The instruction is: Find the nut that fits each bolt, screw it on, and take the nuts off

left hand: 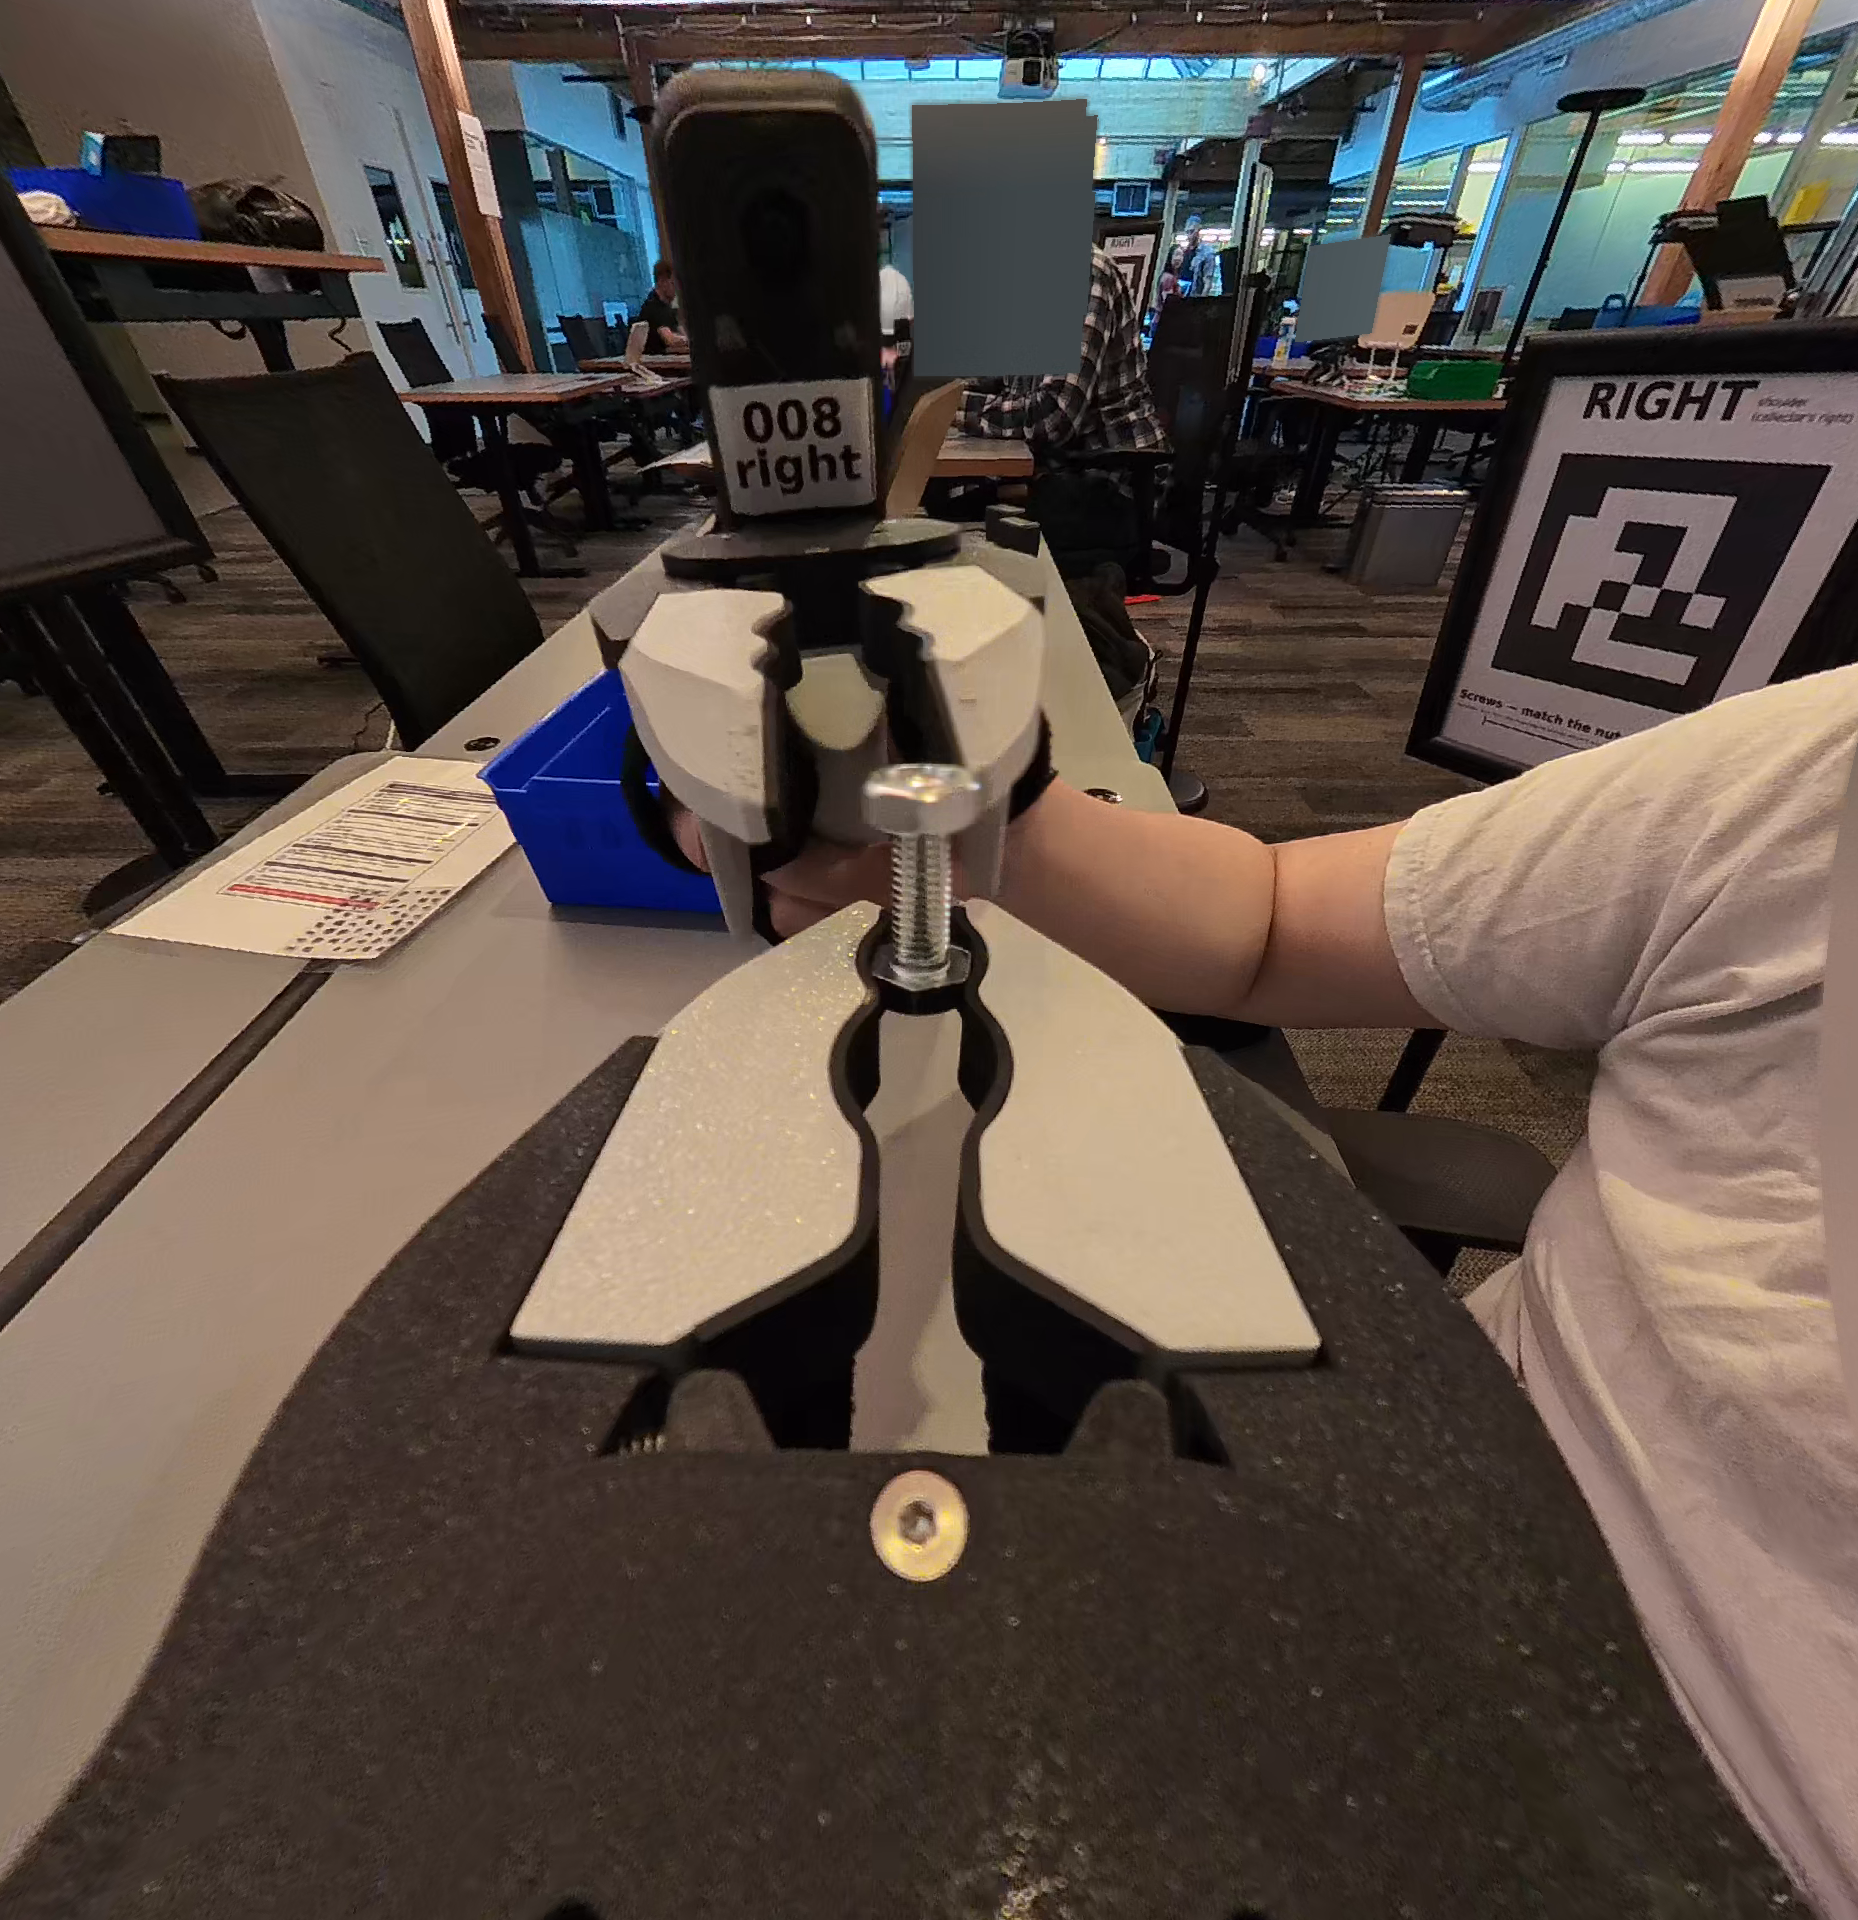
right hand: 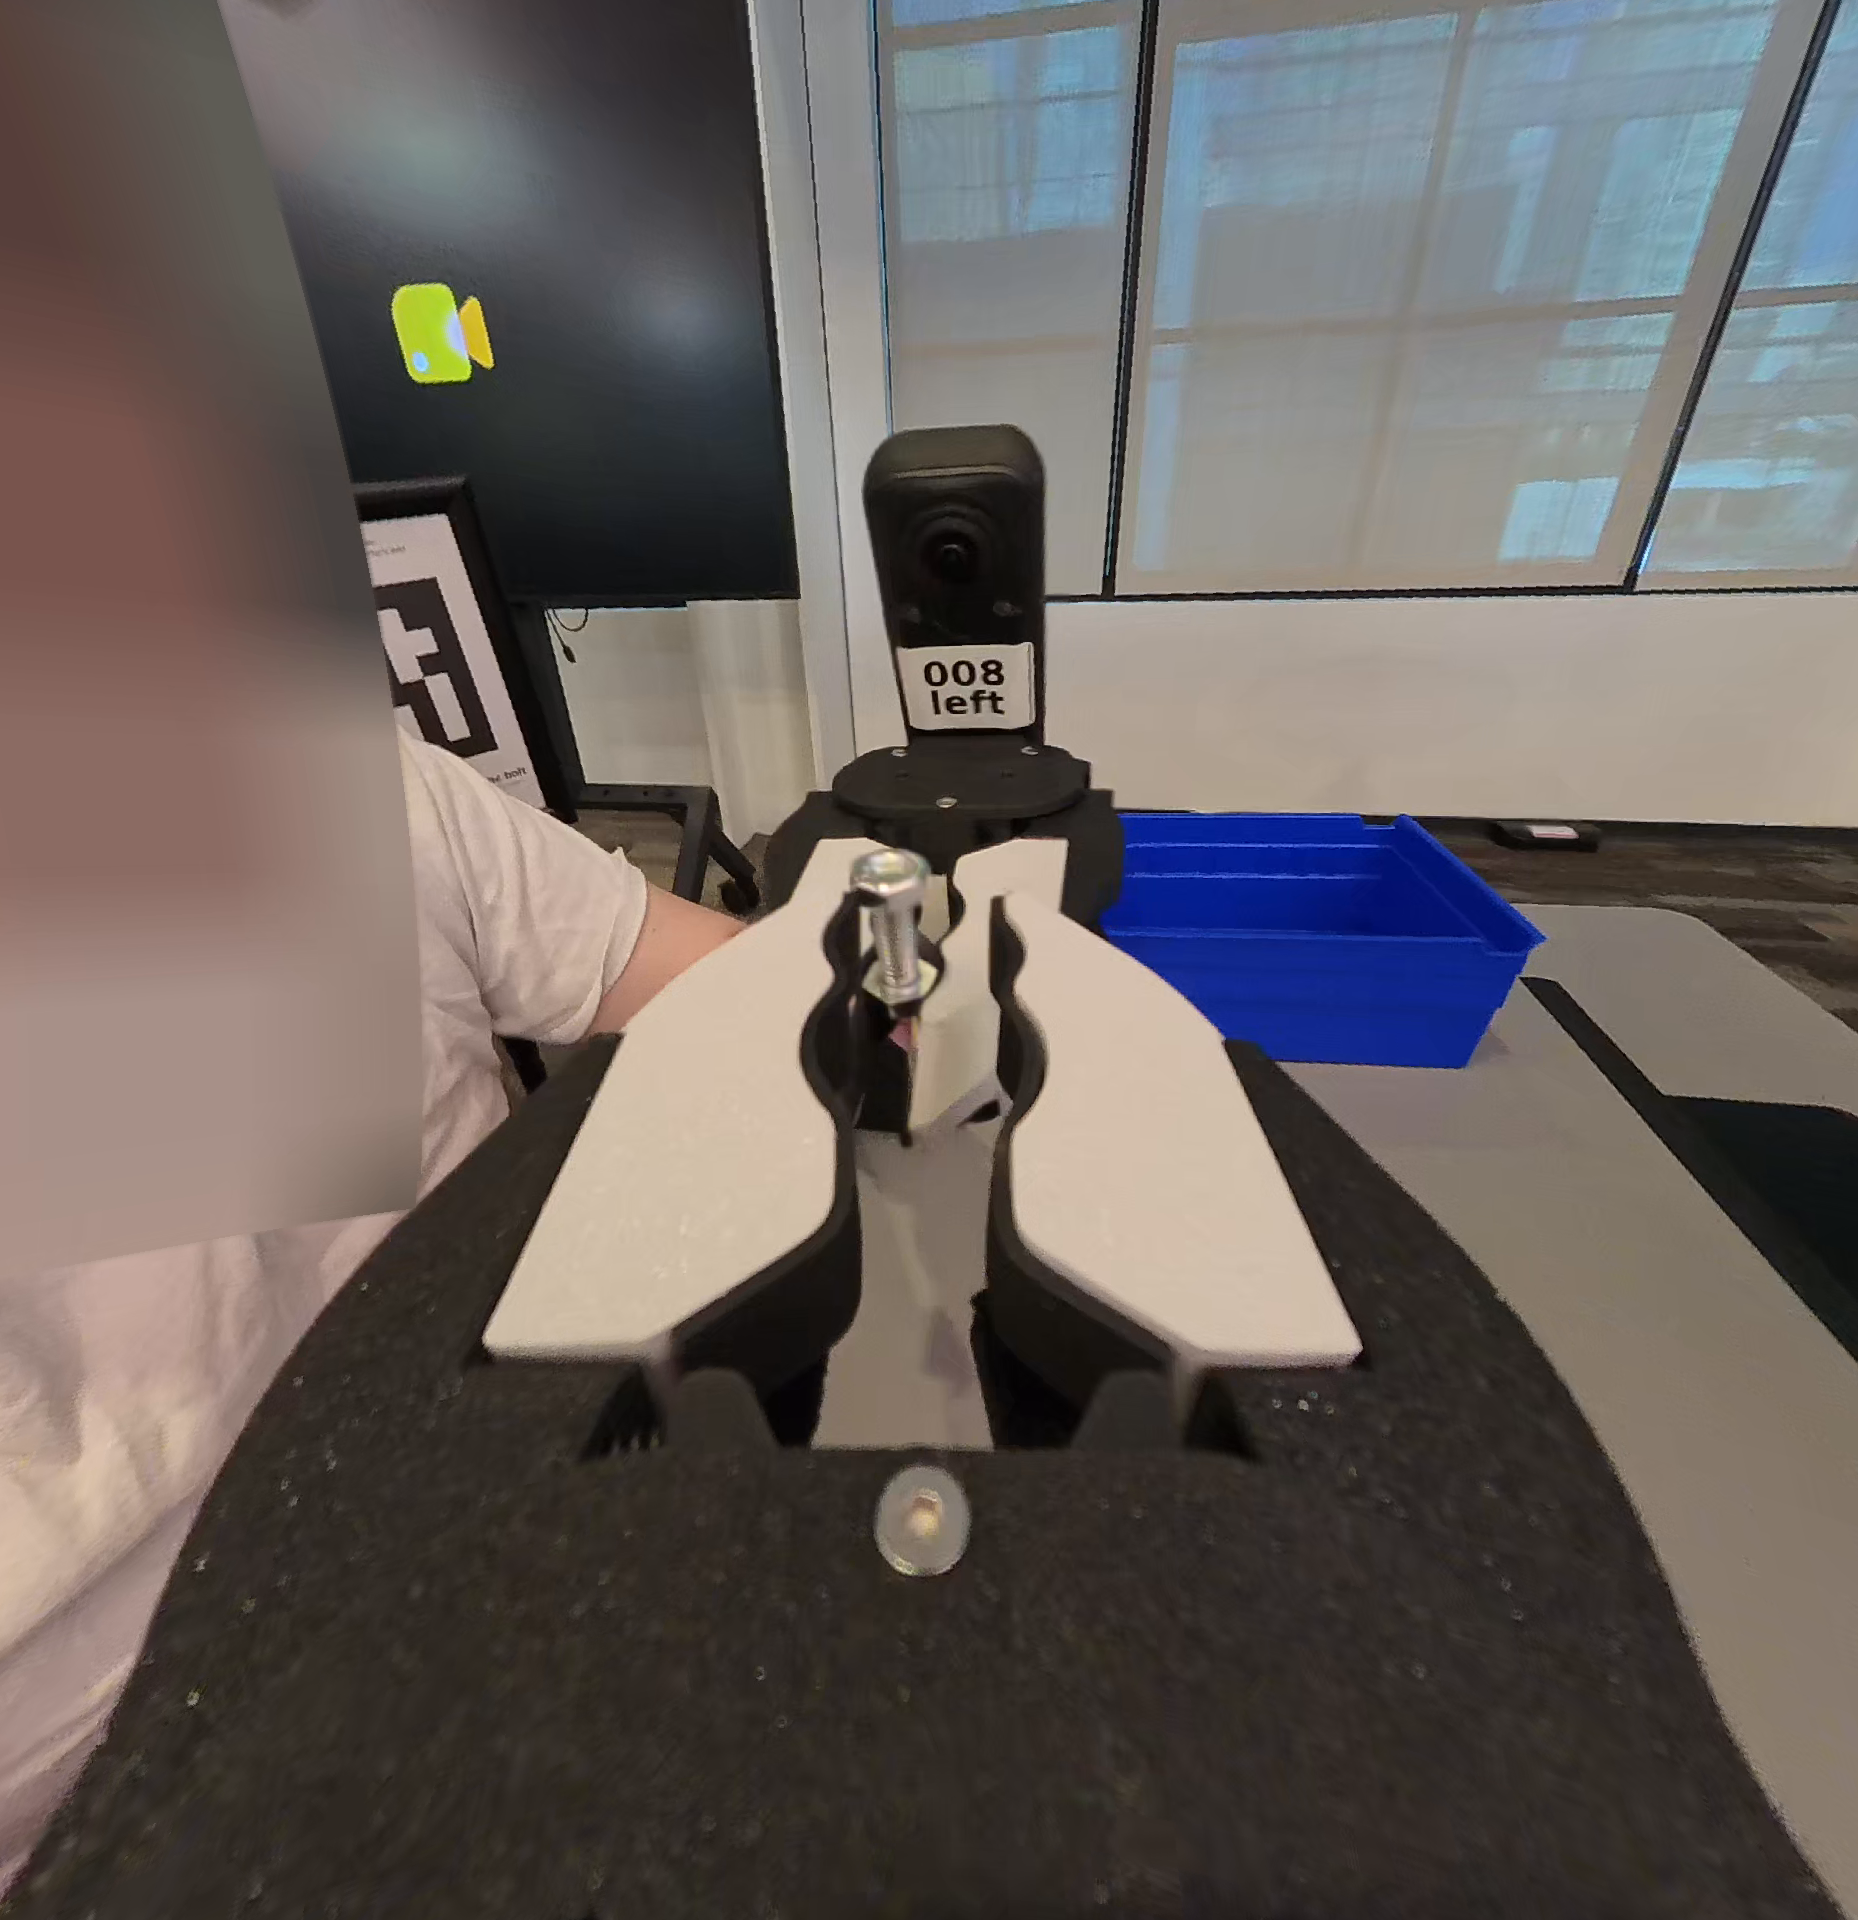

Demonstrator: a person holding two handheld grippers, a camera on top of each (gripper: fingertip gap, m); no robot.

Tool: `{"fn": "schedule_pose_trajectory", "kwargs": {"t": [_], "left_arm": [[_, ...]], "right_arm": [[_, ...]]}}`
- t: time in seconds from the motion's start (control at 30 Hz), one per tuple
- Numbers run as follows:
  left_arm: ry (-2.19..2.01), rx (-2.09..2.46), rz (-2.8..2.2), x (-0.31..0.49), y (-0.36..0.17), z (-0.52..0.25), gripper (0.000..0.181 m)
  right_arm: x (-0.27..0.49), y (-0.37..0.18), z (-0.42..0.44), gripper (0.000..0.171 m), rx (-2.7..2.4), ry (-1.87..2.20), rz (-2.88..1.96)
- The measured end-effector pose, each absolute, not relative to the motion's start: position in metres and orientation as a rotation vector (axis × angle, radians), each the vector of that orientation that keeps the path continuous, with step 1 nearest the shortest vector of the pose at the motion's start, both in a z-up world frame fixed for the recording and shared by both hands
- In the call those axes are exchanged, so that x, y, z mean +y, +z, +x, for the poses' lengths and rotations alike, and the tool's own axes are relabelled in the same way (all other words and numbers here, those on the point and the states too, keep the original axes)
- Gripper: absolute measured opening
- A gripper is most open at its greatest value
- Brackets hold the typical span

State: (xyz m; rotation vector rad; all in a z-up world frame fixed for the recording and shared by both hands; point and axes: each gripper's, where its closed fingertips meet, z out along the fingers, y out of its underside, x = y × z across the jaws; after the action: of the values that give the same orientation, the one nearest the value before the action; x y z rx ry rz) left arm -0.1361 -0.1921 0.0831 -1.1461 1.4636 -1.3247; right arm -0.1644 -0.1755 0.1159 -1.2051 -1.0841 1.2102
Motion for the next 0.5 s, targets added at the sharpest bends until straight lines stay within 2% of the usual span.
{"fn": "schedule_pose_trajectory", "kwargs": {"t": [0.03,0.4,0.5], "left_arm": [[-1.329,1.463,-1.144,-0.192,0.084,-0.137,0.009],[-1.325,1.471,-1.137,-0.194,0.083,-0.136,0.009],[-1.324,1.468,-1.131,-0.195,0.086,-0.137,0.009]], "right_arm": [[-0.172,0.117,-0.161,0.019,-1.062,1.21,-1.211],[-0.179,0.115,-0.167,0.022,-1.107,1.206,-1.194],[-0.17,0.118,-0.157,0.018,-1.045,1.228,-1.199]]}}
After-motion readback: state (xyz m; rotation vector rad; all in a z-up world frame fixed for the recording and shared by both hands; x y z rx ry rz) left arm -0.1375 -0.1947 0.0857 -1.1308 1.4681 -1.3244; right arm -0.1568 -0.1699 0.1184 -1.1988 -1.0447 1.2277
